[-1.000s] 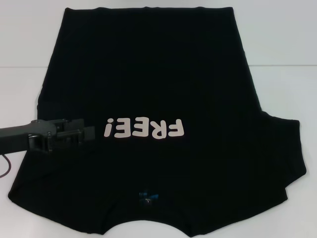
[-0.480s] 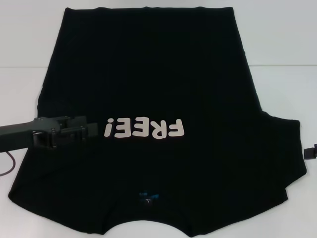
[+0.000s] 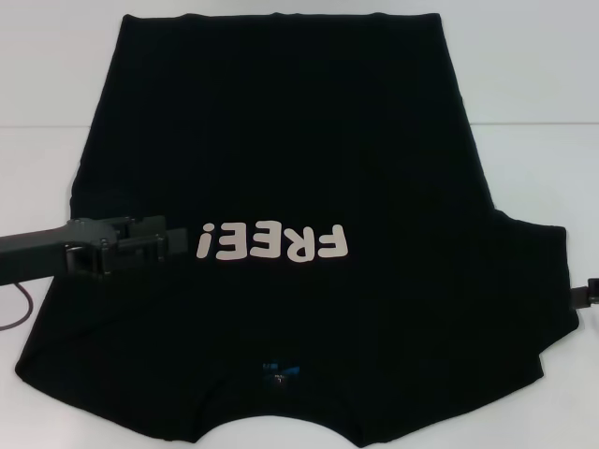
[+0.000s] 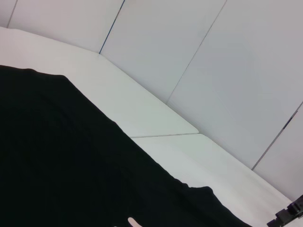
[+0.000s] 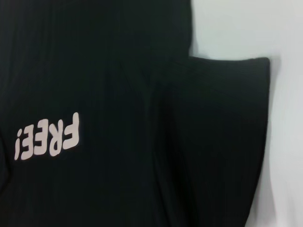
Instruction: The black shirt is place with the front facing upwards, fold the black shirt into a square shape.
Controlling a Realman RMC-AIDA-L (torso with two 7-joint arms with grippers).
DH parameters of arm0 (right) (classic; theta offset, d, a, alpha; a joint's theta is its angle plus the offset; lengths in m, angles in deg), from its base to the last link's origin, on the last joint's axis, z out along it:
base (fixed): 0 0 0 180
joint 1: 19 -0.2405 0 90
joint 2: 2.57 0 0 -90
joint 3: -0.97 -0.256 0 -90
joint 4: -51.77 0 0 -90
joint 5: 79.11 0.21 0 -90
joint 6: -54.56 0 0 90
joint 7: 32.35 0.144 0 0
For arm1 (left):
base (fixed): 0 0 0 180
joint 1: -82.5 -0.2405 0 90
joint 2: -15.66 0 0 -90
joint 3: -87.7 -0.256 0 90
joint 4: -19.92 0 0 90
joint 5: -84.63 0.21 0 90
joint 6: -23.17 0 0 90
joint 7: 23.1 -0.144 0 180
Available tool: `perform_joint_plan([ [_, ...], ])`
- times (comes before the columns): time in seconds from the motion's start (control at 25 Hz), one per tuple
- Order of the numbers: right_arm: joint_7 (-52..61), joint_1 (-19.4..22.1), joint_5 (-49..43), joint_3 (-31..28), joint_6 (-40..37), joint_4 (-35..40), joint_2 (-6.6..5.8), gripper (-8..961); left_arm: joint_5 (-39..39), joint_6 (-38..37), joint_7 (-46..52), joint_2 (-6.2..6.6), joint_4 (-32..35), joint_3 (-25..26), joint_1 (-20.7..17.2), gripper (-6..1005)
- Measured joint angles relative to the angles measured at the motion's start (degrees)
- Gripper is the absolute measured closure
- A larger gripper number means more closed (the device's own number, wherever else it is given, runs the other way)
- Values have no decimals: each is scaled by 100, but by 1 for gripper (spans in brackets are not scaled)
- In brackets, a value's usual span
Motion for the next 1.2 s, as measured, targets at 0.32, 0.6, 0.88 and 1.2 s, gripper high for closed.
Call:
perform_joint_plan([
  [0.32,-216,-45,35,-5,215,-94,86,38,-5,55,0,-32,0,0,-6,368],
  [0.6,-293,-59,15,33,384,-118,183,40,-7,66,5,-39,0,0,1,364],
  [0.88,-227,-61,2,42,466,-255,191,41,-65,109,8,-39,0,0,17,359],
  [1.2,-262,-153,18,55,698,-425,240,42,-74,139,9,-40,0,0,17,354],
])
